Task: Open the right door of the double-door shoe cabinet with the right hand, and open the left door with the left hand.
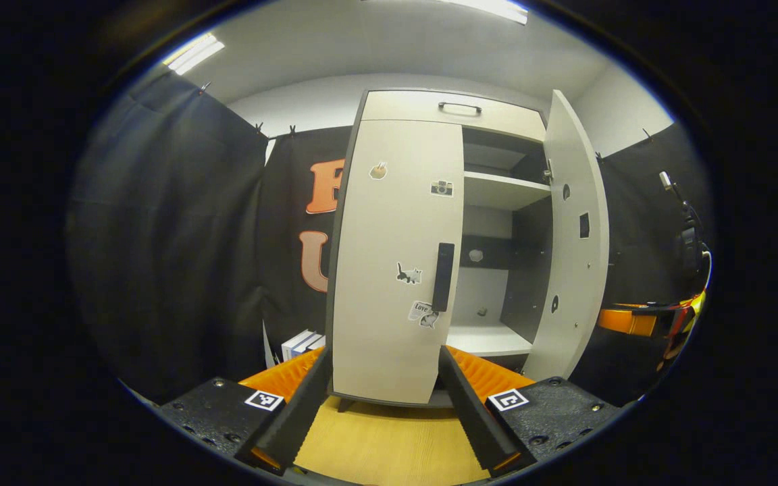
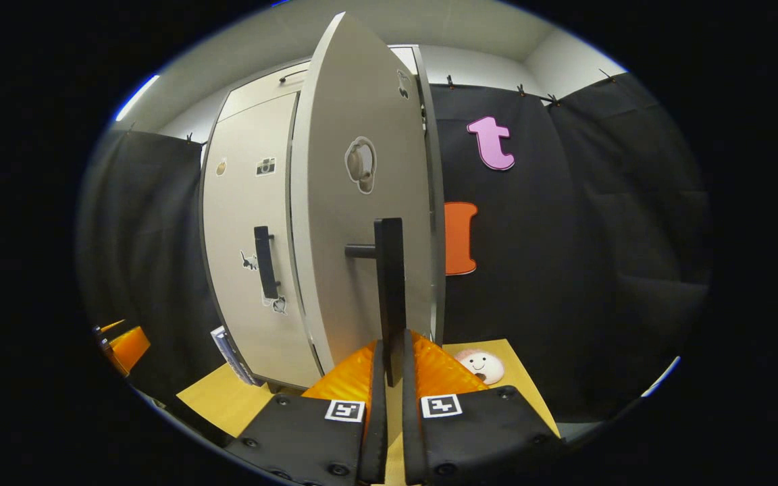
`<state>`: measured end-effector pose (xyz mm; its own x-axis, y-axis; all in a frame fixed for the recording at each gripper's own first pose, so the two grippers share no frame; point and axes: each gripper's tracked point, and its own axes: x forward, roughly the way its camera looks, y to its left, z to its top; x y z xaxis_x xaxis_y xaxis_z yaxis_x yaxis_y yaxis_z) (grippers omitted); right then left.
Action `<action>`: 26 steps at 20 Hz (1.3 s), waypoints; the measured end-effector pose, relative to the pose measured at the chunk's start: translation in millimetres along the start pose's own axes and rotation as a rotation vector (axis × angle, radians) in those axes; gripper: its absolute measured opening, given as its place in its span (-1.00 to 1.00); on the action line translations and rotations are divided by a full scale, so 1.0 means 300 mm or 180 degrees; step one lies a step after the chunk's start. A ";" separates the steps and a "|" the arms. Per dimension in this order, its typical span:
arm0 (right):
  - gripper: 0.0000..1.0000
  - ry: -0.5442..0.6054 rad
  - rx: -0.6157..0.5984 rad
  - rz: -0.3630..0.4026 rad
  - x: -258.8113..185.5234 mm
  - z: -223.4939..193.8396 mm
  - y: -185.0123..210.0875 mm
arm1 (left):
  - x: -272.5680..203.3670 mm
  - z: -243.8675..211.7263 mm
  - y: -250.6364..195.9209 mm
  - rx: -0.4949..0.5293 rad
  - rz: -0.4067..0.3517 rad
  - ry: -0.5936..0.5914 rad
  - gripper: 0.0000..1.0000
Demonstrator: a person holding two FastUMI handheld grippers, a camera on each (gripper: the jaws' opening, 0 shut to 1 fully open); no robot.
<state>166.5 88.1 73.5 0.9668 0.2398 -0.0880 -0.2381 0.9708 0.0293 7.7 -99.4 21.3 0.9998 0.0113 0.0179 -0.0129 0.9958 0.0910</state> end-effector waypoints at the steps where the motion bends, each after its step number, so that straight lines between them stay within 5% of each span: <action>1: -0.65 -0.0016 -0.0014 -0.0038 0.006 0.004 -0.010 | 0.005 -0.001 -0.012 0.0009 -0.0005 0.0001 0.89; 10: -0.84 -0.0071 0.0004 -0.0373 0.021 0.029 -0.179 | 0.109 0.013 -0.100 0.0057 -0.0059 -0.0042 0.89; 18: -0.84 -0.0070 0.0133 -0.0222 -0.001 0.024 -0.233 | 0.303 0.039 -0.188 0.0143 -0.0150 -0.0070 0.83; 19: -0.98 -0.0066 0.0161 -0.0195 -0.006 0.021 -0.236 | 0.333 0.037 -0.208 0.0102 -0.0192 -0.0055 0.89; 20: -0.84 -0.0062 0.0189 -0.0175 -0.009 0.023 -0.243 | 0.365 0.038 -0.225 0.0059 -0.0232 -0.0054 0.84; 25: -0.77 -0.0101 0.0218 -0.0131 -0.050 0.038 -0.258 | 0.494 0.040 -0.234 0.0098 -0.0179 -0.0044 0.89; 26: -0.57 -0.0129 0.0196 -0.0153 -0.059 0.046 -0.269 | 0.513 0.042 -0.239 0.0104 -0.0186 -0.0041 0.89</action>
<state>169.9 5.4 86.3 0.9803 0.1912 -0.0505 -0.1864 0.9786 0.0872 162.3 -170.3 30.0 0.9985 -0.0482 0.0244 0.0448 0.9912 0.1246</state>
